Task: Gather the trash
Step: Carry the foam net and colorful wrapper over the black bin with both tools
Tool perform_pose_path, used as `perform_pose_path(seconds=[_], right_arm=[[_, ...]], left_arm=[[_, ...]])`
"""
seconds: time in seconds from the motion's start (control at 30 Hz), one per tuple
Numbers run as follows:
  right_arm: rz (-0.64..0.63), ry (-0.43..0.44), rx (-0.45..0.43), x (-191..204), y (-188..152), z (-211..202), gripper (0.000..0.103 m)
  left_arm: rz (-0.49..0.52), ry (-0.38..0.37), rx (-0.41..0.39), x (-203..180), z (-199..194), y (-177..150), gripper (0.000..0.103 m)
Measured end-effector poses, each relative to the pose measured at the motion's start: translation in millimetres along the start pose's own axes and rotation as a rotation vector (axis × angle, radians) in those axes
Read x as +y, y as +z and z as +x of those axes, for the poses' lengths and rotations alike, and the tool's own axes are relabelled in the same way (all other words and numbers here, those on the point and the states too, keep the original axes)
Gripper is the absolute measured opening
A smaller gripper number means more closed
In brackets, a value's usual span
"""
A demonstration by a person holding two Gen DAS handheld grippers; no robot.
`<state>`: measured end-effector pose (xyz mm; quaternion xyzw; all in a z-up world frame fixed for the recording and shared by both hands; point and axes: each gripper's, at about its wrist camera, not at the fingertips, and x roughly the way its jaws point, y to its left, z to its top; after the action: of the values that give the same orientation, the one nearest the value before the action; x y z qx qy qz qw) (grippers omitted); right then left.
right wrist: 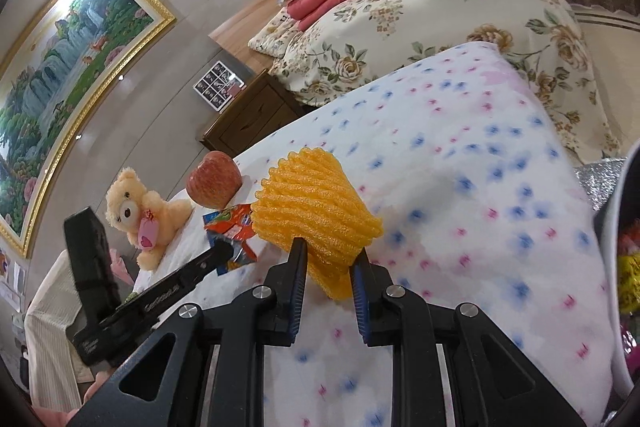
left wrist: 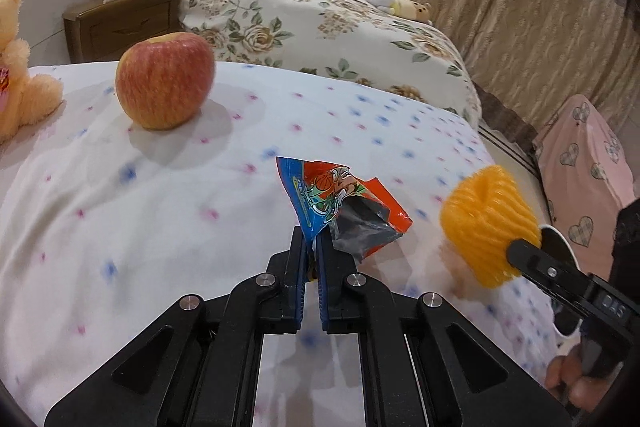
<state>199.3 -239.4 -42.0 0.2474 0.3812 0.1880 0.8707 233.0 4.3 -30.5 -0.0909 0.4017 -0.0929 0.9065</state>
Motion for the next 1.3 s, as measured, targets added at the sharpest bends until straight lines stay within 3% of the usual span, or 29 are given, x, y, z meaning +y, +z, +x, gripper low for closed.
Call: perform_pose_path(seconds=[0.47,1.3], right_arm=[[0.004,-0.055,-0.068,-18.9,-20.3,-49.6,0.021],[0.076,-0.155,-0.153,-68.8,-46.2,-122.4,0.021]], left_arm=[[0.062,-0.063,0.0,-57.8,-32.0,-36.9,0.004],[0.201,-0.147,0.035,-142.9,-39.6,-69.9,0.004]])
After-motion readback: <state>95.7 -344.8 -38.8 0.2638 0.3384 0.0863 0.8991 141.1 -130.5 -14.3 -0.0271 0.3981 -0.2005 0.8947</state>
